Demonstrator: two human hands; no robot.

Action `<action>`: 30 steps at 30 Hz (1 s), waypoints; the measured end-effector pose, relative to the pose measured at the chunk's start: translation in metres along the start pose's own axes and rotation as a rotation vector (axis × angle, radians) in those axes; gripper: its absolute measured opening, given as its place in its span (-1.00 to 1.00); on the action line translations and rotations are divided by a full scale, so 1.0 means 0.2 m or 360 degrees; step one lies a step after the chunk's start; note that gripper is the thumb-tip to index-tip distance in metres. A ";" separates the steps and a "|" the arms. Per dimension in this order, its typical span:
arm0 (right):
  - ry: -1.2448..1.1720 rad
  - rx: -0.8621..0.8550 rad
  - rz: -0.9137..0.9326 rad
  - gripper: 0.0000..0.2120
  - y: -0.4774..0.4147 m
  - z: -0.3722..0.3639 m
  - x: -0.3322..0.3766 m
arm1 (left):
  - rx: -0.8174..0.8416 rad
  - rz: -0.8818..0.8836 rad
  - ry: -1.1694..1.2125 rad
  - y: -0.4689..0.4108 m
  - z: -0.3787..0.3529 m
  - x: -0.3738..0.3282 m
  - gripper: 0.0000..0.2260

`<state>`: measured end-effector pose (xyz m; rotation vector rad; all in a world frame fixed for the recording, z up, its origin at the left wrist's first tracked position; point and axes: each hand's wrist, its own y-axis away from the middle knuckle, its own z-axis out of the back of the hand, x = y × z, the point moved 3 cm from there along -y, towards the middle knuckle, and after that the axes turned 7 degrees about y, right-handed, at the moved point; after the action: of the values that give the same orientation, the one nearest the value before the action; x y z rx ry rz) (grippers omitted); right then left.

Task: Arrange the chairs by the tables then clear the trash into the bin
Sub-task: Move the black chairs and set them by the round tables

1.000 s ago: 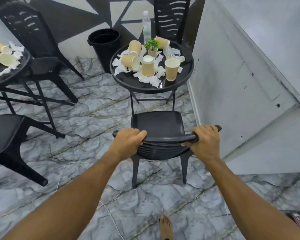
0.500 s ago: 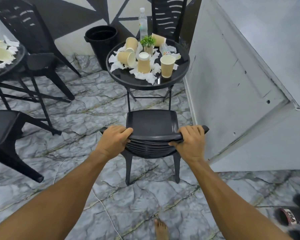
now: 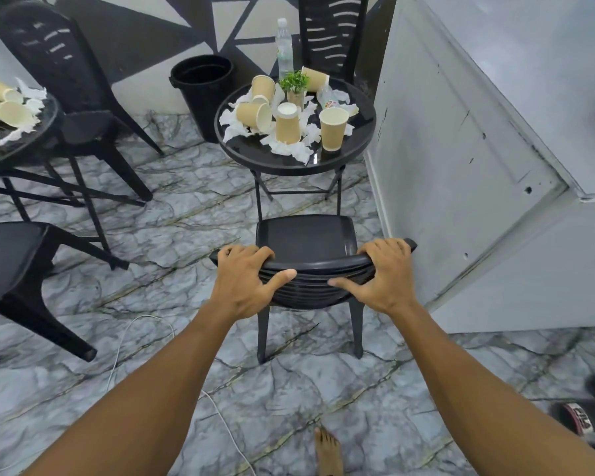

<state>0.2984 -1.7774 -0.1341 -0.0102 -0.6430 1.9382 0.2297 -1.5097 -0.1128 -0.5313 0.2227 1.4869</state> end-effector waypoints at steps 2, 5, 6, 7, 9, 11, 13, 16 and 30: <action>-0.0121 0.0027 -0.0020 -0.46 0.00 0.03 0.02 | 0.0024 0.0023 0.0028 0.00 0.00 0.00 -0.42; -0.0223 0.0054 -0.0088 -0.51 -0.01 0.05 0.02 | 0.0090 0.0067 0.0107 -0.01 0.01 0.01 -0.39; -0.0224 0.0059 -0.0105 -0.52 -0.01 0.05 0.02 | 0.0116 0.0081 0.0150 -0.03 0.02 0.02 -0.39; -0.0219 0.0062 -0.0112 -0.52 -0.01 0.05 0.03 | 0.0143 0.0093 0.0187 -0.04 0.02 0.02 -0.40; -0.0204 0.0074 -0.0111 -0.53 -0.01 0.05 0.03 | 0.0189 0.0103 0.0208 -0.05 0.02 0.03 -0.44; -0.0206 0.0104 -0.0119 -0.54 0.00 0.06 0.03 | 0.0206 0.0111 0.0198 -0.03 0.01 0.04 -0.48; -0.0214 0.0161 -0.0137 -0.53 0.00 0.07 0.03 | 0.0234 0.0127 0.0184 -0.03 0.02 0.04 -0.50; -0.0249 0.0374 -0.0205 -0.51 -0.03 0.12 0.02 | 0.0384 0.0263 0.0195 -0.05 0.05 0.01 -0.48; -0.0452 0.1105 -0.0077 -0.71 -0.53 0.18 0.59 | 0.0240 0.0791 0.0393 -0.07 0.54 0.14 -0.64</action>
<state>0.3246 -1.6601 -0.0238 0.7152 -0.1175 2.0394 0.2275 -1.4342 -0.0288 -0.5614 0.6953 1.8636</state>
